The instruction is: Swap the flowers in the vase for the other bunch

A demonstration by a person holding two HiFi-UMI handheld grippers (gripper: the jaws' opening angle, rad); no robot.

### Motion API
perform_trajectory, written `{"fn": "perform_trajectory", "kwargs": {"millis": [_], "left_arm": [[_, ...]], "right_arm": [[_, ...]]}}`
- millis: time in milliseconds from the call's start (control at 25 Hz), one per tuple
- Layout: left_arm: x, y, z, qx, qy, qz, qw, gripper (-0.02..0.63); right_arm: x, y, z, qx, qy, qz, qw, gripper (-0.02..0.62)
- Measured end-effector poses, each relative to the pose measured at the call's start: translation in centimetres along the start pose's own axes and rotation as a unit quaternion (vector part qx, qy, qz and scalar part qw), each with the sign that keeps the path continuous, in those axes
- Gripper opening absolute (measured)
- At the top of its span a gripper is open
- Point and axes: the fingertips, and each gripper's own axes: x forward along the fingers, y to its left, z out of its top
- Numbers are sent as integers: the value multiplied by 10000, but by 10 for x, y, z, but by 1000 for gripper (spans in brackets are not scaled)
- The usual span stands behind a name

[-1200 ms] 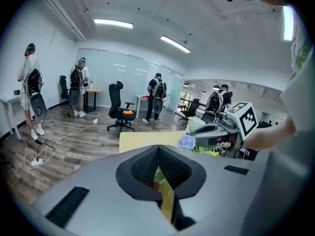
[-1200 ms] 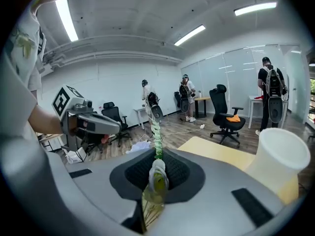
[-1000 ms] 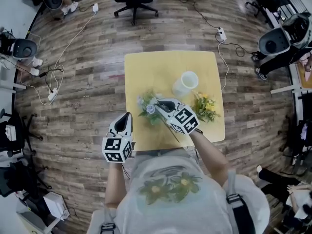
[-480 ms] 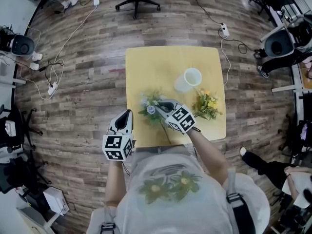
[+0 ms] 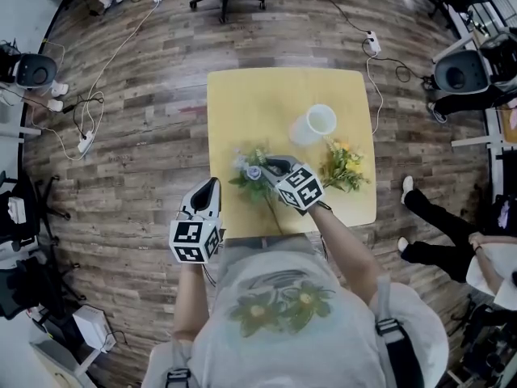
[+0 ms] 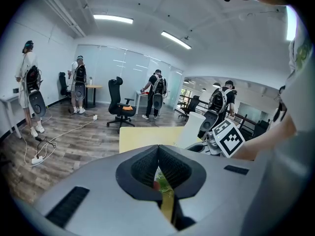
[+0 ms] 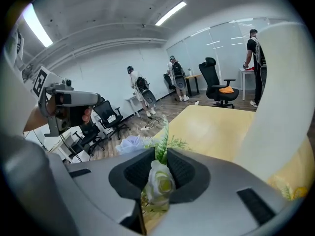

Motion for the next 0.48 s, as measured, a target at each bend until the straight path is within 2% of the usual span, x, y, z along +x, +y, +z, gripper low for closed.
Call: {"fn": "perform_trajectory", "kwargs": {"millis": [240,480], "left_arm": [[-1,1,-8,17,43,-58,10000,17],[6,3,-5,44,70,-148,9999,17]], "right_arm": [[-5,-12,0,217,-139,-262,9993,114],[-29,-28,20,421,-581,-574,9958,118]]}}
